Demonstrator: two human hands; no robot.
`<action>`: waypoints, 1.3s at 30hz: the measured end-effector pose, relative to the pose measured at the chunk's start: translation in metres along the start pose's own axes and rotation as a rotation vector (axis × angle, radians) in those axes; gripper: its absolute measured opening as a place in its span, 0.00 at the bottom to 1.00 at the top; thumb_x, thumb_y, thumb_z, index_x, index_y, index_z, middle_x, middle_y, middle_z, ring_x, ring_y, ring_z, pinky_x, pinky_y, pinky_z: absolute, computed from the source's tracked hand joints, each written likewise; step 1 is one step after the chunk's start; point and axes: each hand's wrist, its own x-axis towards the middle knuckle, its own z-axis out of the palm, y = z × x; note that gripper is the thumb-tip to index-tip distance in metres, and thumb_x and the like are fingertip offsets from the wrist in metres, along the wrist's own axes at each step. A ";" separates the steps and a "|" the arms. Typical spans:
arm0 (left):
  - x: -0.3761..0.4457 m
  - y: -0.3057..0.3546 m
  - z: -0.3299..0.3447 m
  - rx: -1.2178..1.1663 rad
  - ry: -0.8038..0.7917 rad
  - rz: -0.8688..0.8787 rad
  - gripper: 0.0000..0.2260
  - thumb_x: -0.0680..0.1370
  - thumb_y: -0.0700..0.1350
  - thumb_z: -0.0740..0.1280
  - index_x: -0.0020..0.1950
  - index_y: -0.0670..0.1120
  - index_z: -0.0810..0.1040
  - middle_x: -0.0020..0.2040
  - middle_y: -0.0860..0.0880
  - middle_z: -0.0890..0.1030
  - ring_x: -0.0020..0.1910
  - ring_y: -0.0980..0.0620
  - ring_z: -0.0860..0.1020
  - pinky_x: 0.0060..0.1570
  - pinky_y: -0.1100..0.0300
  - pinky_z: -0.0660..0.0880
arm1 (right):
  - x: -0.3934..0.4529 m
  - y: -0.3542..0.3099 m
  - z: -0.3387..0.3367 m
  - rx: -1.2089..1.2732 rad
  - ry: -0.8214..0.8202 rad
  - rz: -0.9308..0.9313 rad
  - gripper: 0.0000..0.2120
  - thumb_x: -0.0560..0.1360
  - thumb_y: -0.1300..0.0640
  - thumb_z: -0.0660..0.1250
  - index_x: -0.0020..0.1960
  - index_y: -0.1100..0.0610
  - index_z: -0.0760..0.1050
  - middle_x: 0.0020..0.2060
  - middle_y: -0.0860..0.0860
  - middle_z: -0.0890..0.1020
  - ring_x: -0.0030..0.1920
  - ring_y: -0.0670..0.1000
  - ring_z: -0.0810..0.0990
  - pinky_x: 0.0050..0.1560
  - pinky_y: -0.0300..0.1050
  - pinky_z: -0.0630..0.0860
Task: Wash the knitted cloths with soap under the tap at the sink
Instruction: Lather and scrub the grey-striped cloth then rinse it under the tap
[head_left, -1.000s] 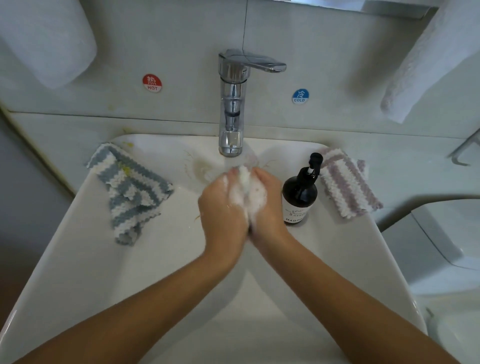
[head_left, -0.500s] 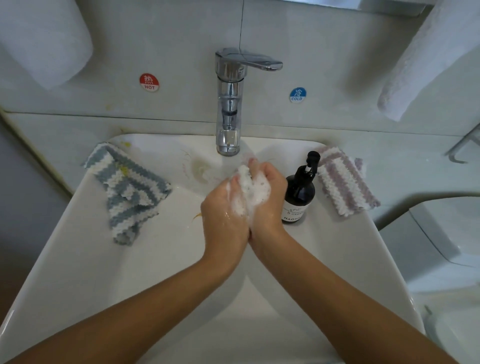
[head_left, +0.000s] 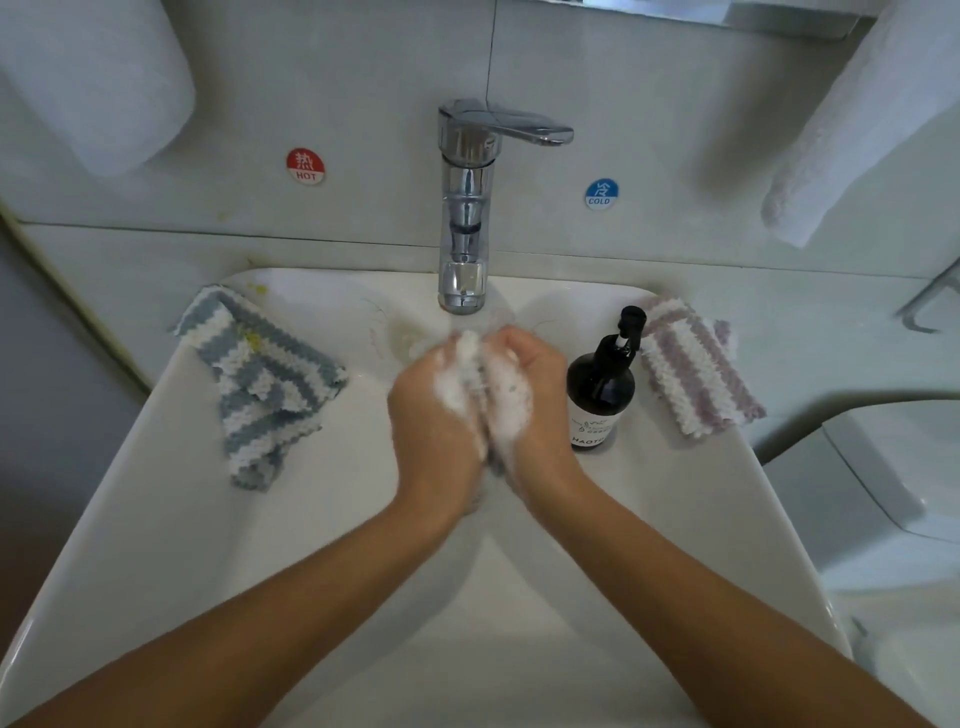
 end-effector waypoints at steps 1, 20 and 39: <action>-0.009 -0.001 0.003 -0.003 -0.035 0.023 0.14 0.79 0.52 0.61 0.37 0.48 0.76 0.33 0.50 0.78 0.35 0.51 0.80 0.36 0.55 0.75 | 0.008 -0.003 -0.004 0.065 0.023 0.042 0.13 0.77 0.66 0.61 0.35 0.60 0.66 0.27 0.51 0.64 0.27 0.47 0.64 0.25 0.37 0.62; 0.049 0.006 -0.034 0.204 -0.139 0.345 0.22 0.83 0.48 0.59 0.32 0.36 0.67 0.27 0.47 0.68 0.26 0.56 0.67 0.29 0.62 0.65 | 0.001 -0.019 -0.010 -0.261 -0.209 -0.006 0.13 0.78 0.58 0.67 0.37 0.60 0.71 0.32 0.55 0.72 0.34 0.51 0.71 0.35 0.43 0.69; 0.061 0.040 -0.049 0.438 -0.620 0.107 0.07 0.76 0.33 0.67 0.44 0.42 0.71 0.35 0.46 0.77 0.29 0.56 0.80 0.28 0.58 0.79 | 0.018 -0.022 -0.039 -0.804 -0.325 -0.117 0.13 0.72 0.55 0.74 0.48 0.51 0.70 0.39 0.48 0.77 0.38 0.52 0.77 0.37 0.50 0.76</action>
